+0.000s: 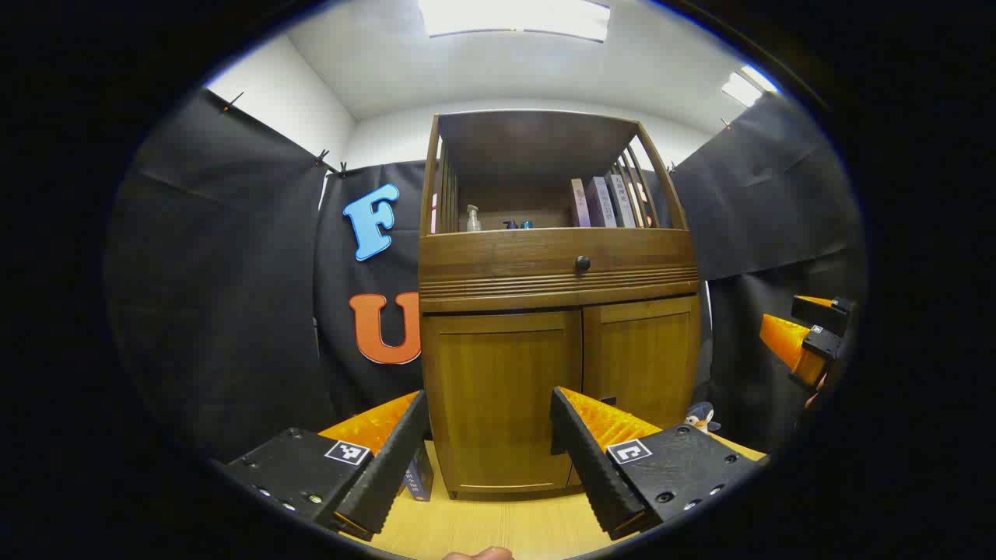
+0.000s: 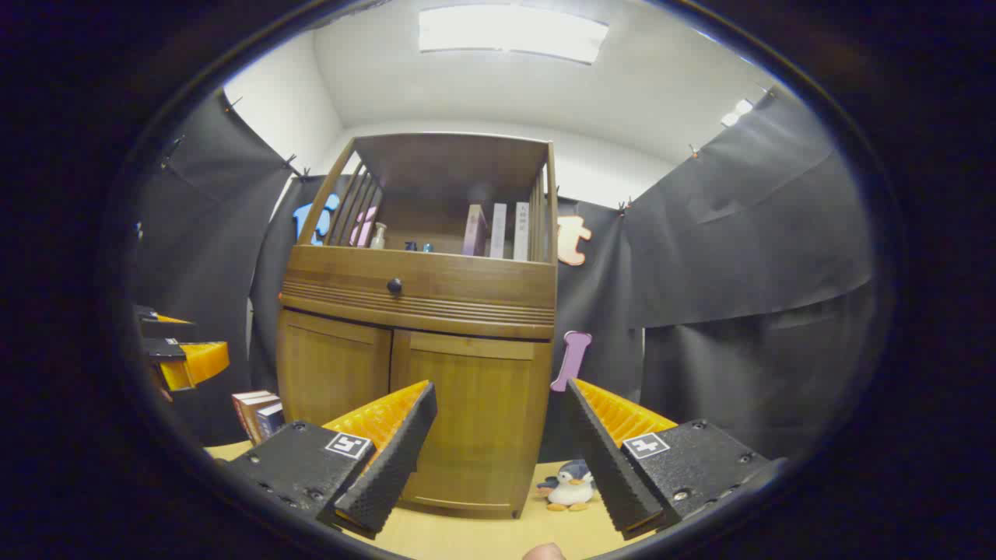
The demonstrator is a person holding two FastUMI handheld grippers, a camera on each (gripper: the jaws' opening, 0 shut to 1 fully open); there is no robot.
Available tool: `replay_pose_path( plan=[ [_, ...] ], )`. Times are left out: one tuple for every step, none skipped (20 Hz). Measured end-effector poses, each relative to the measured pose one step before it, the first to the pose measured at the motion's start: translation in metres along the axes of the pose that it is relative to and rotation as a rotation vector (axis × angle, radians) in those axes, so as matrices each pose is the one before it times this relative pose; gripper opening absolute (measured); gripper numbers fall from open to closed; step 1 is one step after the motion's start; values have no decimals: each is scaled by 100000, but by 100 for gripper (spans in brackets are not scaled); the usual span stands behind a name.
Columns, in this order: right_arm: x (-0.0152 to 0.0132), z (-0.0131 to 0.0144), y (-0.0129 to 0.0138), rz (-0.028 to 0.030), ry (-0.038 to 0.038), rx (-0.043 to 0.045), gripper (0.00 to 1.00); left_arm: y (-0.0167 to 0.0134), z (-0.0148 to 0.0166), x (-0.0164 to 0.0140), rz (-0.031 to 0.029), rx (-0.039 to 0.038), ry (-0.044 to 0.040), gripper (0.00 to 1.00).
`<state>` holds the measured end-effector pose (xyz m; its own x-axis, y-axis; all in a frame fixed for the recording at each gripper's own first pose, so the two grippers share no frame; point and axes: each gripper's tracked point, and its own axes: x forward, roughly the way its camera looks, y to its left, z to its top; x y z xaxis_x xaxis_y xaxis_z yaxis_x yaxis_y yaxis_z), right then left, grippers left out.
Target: Open the right door of the double-door shoe cabinet with the right hand, and open the left door with the left hand.
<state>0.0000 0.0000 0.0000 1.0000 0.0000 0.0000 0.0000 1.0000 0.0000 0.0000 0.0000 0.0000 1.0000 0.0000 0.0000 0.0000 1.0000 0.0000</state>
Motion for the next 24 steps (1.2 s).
replay_pose_path(
  plan=[
    [109, 59, 141, 1459, -29, 146, 100, -302, 8, 83, -90, -349, -144, 95],
    [279, 29, 3, 800, -72, 164, 100, -467, 35, 65, -219, -500, 293, 95],
    [296, -87, -21, 820, 67, 195, 100, -423, -56, 124, -437, -435, 582, 95],
    [269, -15, 188, 1062, -147, 305, 100, -197, 53, 93, 194, -484, 10, 95],
    [235, -63, 105, 909, -2, 54, 100, -114, 20, 88, 103, -437, 207, 100],
    [218, -58, 230, 1136, 5, 175, 100, -168, -103, -20, -112, -543, 113, 95],
    [234, -75, 213, 1007, 195, 255, 100, -184, -56, 60, -582, -647, -93, 95],
    [320, -316, 133, 754, 358, 378, 100, -150, 17, 7, -219, -519, 18, 100],
    [329, -284, 100, 533, 787, 379, 100, -15, 5, 44, 155, -367, -128, 96],
    [282, -244, 186, 733, 956, 494, 100, -44, 2, 81, 106, -12, 342, 96],
    [244, -262, 189, 758, 877, 596, 100, -83, -201, -36, 223, 248, 770, 100],
    [342, -261, 151, 736, 931, 461, 100, -14, -213, 38, 76, 562, 849, 95],
    [350, -168, 201, 913, 443, 319, 100, -57, 6, -59, 73, 519, 538, 96],
    [355, -150, 159, 379, 348, 87, 100, 60, -89, 46, 263, 329, 443, 95],
    [386, -316, 204, 727, 538, -53, 100, 57, -142, 48, 390, -31, 663, 95],
    [418, -285, 235, 482, 784, -6, 100, 116, -199, -91, 311, -281, 646, 95],
    [447, -573, 227, 613, 1104, -30, 100, 157, -190, -57, 358, -277, 445, 100],
    [582, -749, 246, 239, 1835, -484, 100, 231, -102, -42, 417, -139, 207, 100],
    [512, -1055, 471, 90, 2767, -772, 100, 155, -192, -111, 352, 120, 569, 95],
    [654, -659, 628, 689, 2049, 122, 100, 146, -202, -26, 350, 394, 899, 95],
    [975, -759, 374, 901, 2102, 337, 100, 274, -232, 51, 590, 407, 683, 95],
    [861, -678, 566, 1043, 1802, 522, 100, 186, -134, 51, 454, 248, 511, 100],
    [943, -656, 455, 671, 1811, 289, 100, 245, -134, 58, 448, 162, 401, 96],
    [650, -852, 434, 359, 1486, -30, 100, 235, -69, -43, 418, 23, 142, 100]
  ],
)
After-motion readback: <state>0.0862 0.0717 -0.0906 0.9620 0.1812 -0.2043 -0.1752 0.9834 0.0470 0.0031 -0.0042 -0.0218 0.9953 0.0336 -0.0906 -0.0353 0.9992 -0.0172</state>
